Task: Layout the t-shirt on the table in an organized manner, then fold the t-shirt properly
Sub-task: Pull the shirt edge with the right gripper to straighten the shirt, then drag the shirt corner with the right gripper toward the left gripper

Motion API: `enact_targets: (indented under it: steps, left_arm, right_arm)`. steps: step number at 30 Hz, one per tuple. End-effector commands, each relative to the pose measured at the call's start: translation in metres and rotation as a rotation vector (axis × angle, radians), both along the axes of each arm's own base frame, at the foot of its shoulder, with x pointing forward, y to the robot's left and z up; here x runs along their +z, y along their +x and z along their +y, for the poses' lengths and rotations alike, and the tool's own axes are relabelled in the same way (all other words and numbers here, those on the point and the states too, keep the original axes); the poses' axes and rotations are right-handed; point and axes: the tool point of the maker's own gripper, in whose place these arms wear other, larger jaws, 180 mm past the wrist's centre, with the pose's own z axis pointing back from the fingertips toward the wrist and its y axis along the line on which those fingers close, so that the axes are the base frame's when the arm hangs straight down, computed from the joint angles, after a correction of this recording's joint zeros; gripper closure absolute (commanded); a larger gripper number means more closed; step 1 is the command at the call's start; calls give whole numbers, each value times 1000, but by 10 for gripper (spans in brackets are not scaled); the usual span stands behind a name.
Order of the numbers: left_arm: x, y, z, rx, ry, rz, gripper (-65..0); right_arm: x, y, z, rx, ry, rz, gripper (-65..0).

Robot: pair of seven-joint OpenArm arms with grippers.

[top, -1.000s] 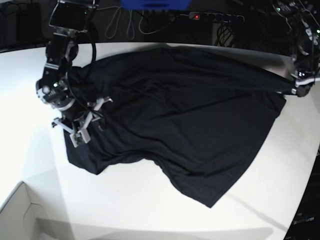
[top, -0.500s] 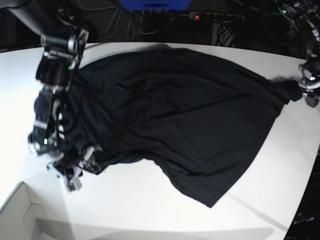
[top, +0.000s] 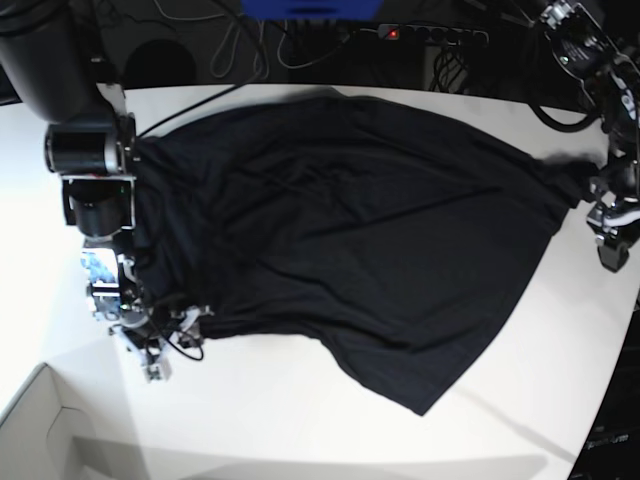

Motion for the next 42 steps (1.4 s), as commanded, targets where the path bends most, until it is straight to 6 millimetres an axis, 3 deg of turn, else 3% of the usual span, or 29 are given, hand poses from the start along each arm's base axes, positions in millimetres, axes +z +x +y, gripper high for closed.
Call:
enact_targets:
  steps: [1,4,6,8,11,16,19,21,26,31,34,39,42]
  left_arm:
    - [12,2,4,5,25,-33,-302]
    - [1,1,7,10,9,-10,-301]
    - [-5,1,9,13,-3,5,-300]
    - [-11,-1,11,19,-14,16,-300]
    - [-19,-1,11,21,-30,31,-300]
    - [-22,8,8,13,-57,23,-300]
    - [-21,17,1,-13,-56,18,-299]
    - [-21,21,-5,-30,-58,15,-299]
    - [-19,40,-20,-74,-79,-2,-299]
    - [-26,49,-23,-83,-105,3,-299]
    - [-31,52,-21,-78,-123,10,-299]
    - [-37,58,-20,-73,-144,15,-299]
    - [-40,61,-20,-72,-154,17,-299]
  right_arm:
    - [30,22,-10,-37,-1,-89,-388]
    - [28,22,-11,-49,-2,-98,-377]
    - [26,20,-9,-46,-1,-90,-322]
    - [21,17,-8,-45,-1,-78,-214]
    - [8,8,2,-34,9,-56,0]
    - [-6,-12,19,65,36,13,0]
    - [8,-22,27,126,0,-29,0]
    - [34,-33,29,158,-50,-115,0]
    - [100,-78,64,253,-113,-319,0]
    - [124,-147,98,305,-99,-367,0]
    - [119,-188,128,370,-54,-343,0]
    - [82,-255,185,522,46,-203,0]
    - [69,-282,212,611,81,-149,0]
